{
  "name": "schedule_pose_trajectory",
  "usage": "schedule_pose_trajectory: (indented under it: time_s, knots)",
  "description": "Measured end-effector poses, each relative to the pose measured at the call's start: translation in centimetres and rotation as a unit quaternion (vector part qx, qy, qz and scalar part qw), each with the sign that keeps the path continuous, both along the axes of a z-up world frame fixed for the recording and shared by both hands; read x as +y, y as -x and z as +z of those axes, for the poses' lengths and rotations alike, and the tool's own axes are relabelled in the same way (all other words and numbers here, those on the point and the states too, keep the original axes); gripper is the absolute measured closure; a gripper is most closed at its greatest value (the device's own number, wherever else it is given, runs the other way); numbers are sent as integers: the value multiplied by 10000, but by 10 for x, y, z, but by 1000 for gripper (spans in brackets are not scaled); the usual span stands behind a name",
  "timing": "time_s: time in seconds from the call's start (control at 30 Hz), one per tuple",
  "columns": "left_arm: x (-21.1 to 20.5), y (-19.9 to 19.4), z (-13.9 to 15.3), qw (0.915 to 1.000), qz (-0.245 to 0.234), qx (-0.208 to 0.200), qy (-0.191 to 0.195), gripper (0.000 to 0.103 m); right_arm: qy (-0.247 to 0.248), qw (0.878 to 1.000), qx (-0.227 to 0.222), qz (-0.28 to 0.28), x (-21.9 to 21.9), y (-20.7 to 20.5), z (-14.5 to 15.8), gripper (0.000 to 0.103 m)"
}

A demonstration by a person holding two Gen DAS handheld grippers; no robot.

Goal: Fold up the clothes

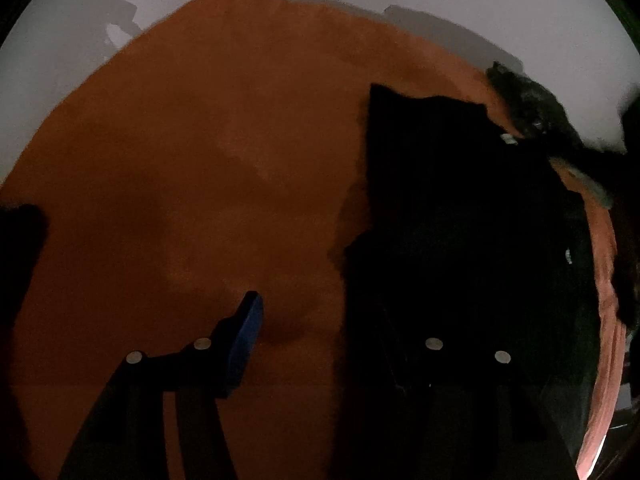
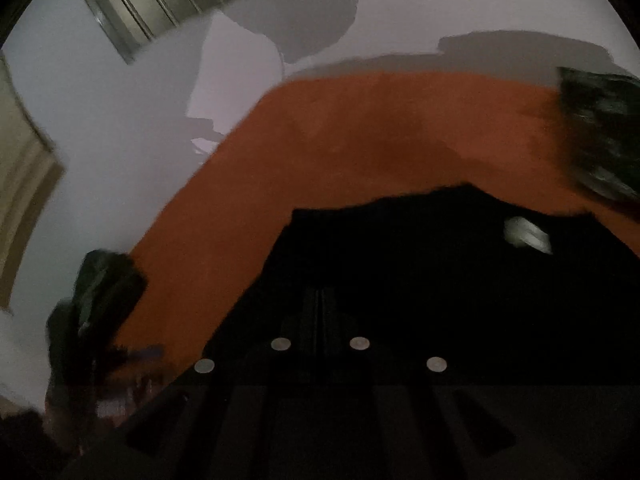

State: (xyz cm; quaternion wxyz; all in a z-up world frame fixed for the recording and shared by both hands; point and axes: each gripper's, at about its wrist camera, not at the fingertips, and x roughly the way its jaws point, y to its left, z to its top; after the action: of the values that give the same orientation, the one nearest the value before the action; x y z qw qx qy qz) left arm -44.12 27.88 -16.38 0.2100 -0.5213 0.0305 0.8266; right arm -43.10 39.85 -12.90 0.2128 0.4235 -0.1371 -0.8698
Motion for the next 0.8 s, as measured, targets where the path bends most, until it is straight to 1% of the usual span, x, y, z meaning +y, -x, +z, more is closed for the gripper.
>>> schedule_pose_trajectory:
  time_s: [0.07,0.17,0.2,0.33,0.4,0.47,0.5,0.53,0.57,0.6,0.63,0.7,0.8]
  knots:
    - [2,-8,8,9997,48,59,-221,44,118,9996,-23,-244,36,-43,0,102]
    - [36,-11,12,9988,-215,-92,-438,44,-12,9969,-268,-746,82,-90,-8,102]
    - [47,-17,13,9984,-307,-111,-464,44,-74,9955,-355,-879,97,-103,-8,102]
    - [116,-31,13,9967,-721,189,-315,44,-167,9870,-495,-1519,158,-166,3,102]
    - [138,-41,7,9955,-912,47,-266,44,-213,9811,-564,-1836,188,-198,8,102]
    - [162,-51,-4,9919,-1194,-274,-333,44,-237,9746,-626,-2137,216,-228,12,102]
    - [173,-56,-9,9898,-1336,-394,-292,44,-136,9723,-629,-2246,223,-241,10,102]
    - [183,-64,-15,9874,-1500,-465,-172,44,14,9688,-636,-2397,230,-259,3,102]
    - [190,-71,-20,9846,-1674,-495,-70,44,100,9664,-659,-2484,233,-269,-3,102]
    - [195,-79,-24,9814,-1861,-468,52,44,234,9633,-748,-2567,237,-281,-15,102]
    - [200,-87,-27,9777,-2048,-429,181,44,297,9625,-853,-2559,236,-286,-24,102]
    - [197,-103,-34,9728,-2252,-317,442,44,277,9622,-995,-2519,232,-290,-37,102]
    - [182,-118,-47,9715,-2266,-453,535,44,54,9637,-1080,-2441,227,-295,-49,102]
